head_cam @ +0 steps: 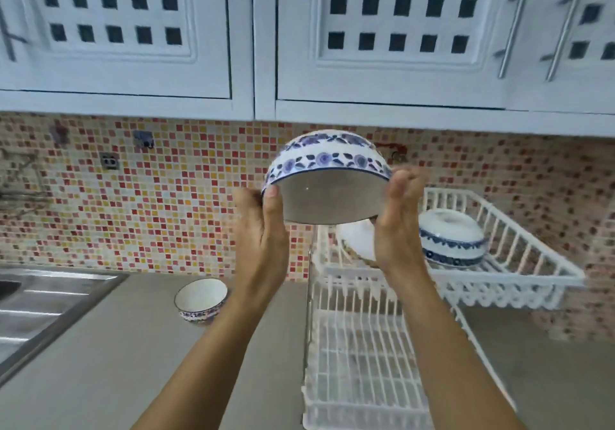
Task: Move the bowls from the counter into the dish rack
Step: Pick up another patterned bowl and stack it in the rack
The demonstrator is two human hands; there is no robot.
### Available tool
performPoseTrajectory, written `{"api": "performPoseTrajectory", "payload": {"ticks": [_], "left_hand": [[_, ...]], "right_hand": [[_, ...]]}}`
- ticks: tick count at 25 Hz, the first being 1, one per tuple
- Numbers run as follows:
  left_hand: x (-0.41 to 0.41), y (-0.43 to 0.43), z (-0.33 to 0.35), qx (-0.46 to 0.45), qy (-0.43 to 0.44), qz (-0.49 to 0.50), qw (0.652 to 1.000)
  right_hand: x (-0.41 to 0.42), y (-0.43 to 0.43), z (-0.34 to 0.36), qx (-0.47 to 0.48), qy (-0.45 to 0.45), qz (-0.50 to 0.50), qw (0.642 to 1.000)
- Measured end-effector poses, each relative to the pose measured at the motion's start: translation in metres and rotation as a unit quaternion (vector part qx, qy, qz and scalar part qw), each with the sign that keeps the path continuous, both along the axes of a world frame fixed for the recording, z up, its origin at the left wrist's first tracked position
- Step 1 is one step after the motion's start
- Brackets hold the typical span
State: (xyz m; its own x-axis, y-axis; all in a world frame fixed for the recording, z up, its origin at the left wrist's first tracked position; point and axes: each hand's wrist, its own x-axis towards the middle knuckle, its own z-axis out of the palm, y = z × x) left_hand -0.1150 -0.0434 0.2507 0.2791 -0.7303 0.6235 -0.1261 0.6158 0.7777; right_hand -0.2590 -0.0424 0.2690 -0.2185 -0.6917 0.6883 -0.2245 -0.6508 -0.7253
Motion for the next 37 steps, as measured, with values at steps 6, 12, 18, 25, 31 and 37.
{"api": "performPoseTrajectory", "payload": {"ticks": [6, 12, 18, 25, 31, 37], "left_hand": [[-0.12, -0.028, 0.04, -0.012, -0.083, -0.205, 0.975], [-0.185, -0.07, 0.053, 0.061, -0.232, -0.247, 0.939], [-0.21, -0.121, 0.065, 0.158, -0.427, -0.265, 0.85], [-0.244, -0.164, 0.053, 0.209, -0.578, -0.208, 0.761], [-0.257, -0.177, 0.036, 0.232, -0.622, -0.173, 0.727], [-0.263, -0.178, 0.033, 0.276, -0.665, -0.132, 0.681]], "right_hand": [[-0.173, -0.019, 0.031, 0.017, 0.091, 0.082, 0.992], [-0.291, -0.05, 0.027, 0.048, 0.282, 0.101, 0.953], [-0.336, -0.091, 0.01, 0.151, 0.324, 0.133, 0.924], [-0.35, -0.139, -0.003, 0.219, 0.459, 0.094, 0.856], [-0.348, -0.156, -0.004, 0.199, 0.569, 0.051, 0.796], [-0.34, -0.162, -0.003, 0.222, 0.583, 0.044, 0.78]]}}
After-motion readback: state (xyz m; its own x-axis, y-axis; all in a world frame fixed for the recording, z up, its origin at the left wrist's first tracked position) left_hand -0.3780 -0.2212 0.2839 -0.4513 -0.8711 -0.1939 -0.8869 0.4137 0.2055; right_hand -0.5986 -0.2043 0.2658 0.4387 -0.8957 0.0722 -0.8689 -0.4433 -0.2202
